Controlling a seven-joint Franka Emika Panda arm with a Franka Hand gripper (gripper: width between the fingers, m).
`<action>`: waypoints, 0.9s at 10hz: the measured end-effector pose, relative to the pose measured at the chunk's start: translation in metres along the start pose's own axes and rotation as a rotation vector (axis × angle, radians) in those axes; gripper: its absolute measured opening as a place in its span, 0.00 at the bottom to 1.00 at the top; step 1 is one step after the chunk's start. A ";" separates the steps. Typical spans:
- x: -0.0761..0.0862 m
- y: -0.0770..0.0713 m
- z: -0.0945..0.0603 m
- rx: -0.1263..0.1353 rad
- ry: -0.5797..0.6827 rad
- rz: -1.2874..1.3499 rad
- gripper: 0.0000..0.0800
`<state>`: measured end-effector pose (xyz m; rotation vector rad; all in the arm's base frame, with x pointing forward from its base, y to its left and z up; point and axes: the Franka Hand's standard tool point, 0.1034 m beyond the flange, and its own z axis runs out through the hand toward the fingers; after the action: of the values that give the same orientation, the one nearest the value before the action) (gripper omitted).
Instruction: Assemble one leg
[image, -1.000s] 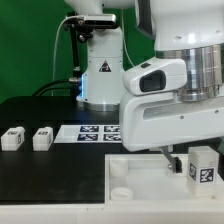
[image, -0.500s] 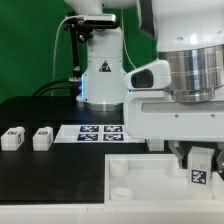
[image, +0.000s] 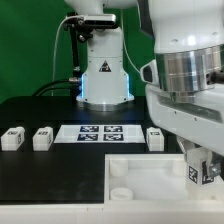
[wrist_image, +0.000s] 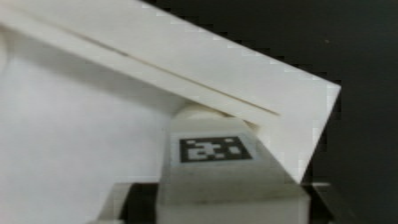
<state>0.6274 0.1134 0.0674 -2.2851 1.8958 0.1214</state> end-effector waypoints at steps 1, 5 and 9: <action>0.000 0.000 0.000 0.007 -0.020 0.143 0.37; -0.003 -0.002 0.000 0.009 -0.059 0.557 0.37; -0.004 -0.002 0.000 0.008 -0.057 0.612 0.62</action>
Offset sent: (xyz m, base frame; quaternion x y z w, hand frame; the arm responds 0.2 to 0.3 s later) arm 0.0142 -0.0012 0.0101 0.0305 -0.0165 0.3068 0.9511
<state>0.6288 0.1174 0.0684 -1.5983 2.4818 0.2488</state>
